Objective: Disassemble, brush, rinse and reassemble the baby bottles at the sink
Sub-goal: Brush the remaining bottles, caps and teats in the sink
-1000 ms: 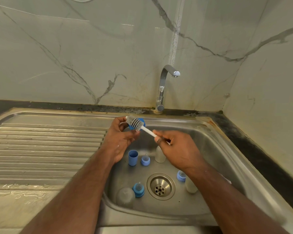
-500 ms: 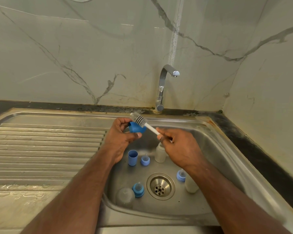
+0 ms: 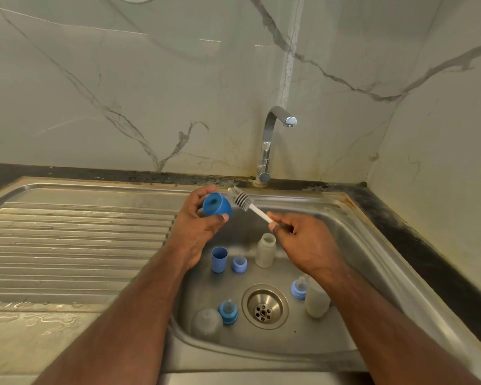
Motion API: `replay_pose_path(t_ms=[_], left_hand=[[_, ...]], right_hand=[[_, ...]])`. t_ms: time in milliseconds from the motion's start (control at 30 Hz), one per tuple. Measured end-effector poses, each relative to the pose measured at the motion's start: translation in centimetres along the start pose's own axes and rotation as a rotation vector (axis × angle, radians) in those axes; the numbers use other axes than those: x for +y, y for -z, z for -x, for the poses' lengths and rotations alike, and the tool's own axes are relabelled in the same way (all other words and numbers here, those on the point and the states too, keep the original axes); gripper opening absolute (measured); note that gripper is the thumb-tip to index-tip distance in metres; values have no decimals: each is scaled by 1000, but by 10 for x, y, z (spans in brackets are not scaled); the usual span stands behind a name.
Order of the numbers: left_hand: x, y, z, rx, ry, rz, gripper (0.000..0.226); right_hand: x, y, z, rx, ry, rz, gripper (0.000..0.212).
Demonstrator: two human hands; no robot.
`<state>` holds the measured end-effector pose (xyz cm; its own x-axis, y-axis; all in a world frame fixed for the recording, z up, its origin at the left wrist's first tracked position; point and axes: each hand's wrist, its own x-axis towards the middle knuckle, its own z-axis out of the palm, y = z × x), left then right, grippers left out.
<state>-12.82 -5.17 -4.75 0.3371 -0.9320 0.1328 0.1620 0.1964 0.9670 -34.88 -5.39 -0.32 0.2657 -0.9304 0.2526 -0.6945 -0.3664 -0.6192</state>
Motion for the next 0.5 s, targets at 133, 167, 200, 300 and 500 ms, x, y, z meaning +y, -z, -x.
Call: replay_pose_path(t_ms=[133,167,200,300,500], left_hand=[[1,-4,2,34,-89,-368,57],[1,-4,2,27,-98,-406,55],[1,-2,1,24,-108,-427,54],[-2,3,-2,42,-136,-457,57],[-3,5,-5,46,-243,-650,56]], right_hand=[[-7,9,4,34,116,190,37],[-8,10,4,19,132,291,38],[-9,12,4,6,131,381,38],[-12,15,2,-44,106,521,39],[-16,12,4,-88,97,401,35]])
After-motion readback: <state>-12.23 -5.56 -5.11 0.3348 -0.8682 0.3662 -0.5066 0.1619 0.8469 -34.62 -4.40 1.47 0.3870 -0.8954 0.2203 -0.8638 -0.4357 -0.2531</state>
